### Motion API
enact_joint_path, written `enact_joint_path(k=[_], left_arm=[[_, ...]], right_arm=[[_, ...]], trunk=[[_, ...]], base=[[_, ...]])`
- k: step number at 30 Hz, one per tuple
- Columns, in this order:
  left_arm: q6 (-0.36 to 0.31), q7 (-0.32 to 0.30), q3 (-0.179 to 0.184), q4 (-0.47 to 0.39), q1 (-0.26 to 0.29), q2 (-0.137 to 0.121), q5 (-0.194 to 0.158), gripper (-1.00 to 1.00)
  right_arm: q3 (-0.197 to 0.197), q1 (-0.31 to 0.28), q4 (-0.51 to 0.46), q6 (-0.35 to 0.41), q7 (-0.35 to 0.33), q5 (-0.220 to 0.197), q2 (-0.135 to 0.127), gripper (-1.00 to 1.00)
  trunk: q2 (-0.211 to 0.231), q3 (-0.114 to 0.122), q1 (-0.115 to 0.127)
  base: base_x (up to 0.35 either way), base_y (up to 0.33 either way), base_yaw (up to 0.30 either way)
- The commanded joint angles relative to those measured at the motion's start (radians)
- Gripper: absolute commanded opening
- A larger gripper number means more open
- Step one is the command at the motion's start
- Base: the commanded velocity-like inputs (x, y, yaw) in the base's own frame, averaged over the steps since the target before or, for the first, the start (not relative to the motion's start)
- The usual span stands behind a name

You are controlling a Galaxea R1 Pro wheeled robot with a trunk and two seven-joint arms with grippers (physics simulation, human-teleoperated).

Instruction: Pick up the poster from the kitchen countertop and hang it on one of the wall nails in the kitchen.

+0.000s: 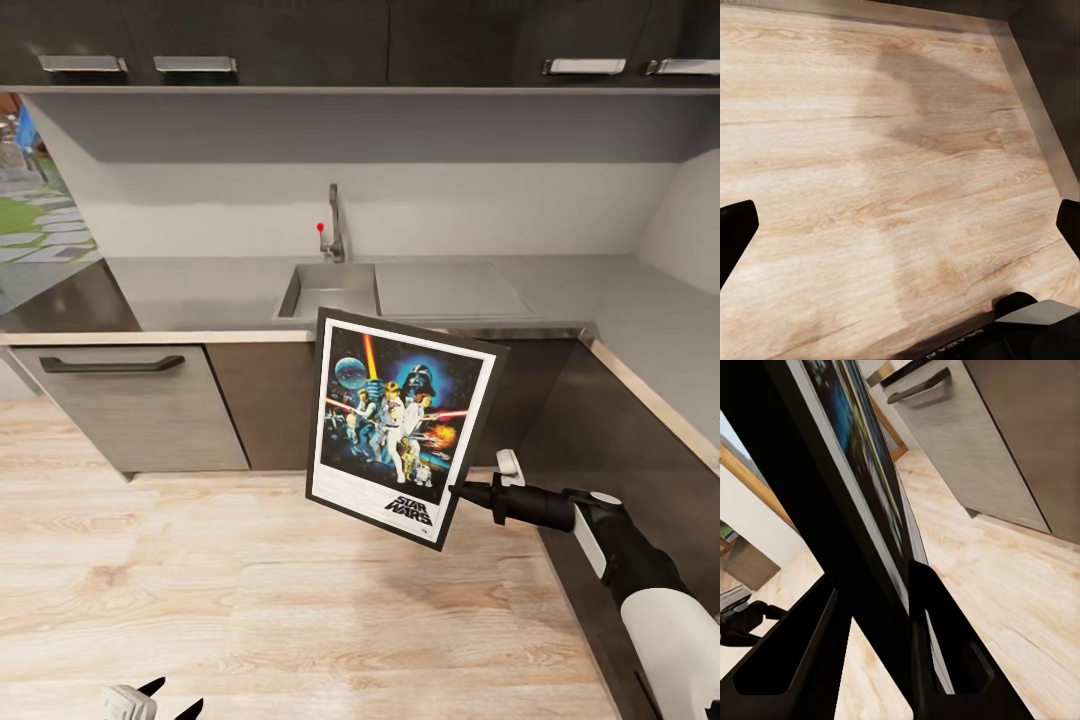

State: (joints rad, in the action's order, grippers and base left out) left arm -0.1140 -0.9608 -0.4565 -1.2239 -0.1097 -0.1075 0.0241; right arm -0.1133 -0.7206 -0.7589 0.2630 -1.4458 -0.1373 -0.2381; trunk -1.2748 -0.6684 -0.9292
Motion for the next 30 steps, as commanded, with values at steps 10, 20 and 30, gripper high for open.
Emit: enact_joint_path(k=[10, 20, 30], left_arm=[[-0.014, -0.007, -0.001, -0.011, 0.000, 0.000, 0.002, 1.00], [-0.015, -0.008, -0.001, -0.023, 0.000, 0.000, 0.002, 1.00], [-0.015, -0.010, -0.001, -0.023, 0.000, 0.000, 0.002, 1.00]], right_arm=[[0.000, 0.000, 0.002, 0.012, -0.004, -0.004, 0.000, -1.00], [0.000, 0.000, 0.001, 0.012, -0.004, -0.004, 0.000, -1.00], [0.000, 0.000, 0.001, 0.012, -0.004, -0.003, 0.000, -1.00]], trunk=[[0.070, 0.036, 0.038], [0.140, 0.083, 0.077], [0.210, 0.130, 0.115]], base=[[0.000, 0.000, 0.000], [0.000, 0.000, 0.000], [0.000, 0.000, 0.000]])
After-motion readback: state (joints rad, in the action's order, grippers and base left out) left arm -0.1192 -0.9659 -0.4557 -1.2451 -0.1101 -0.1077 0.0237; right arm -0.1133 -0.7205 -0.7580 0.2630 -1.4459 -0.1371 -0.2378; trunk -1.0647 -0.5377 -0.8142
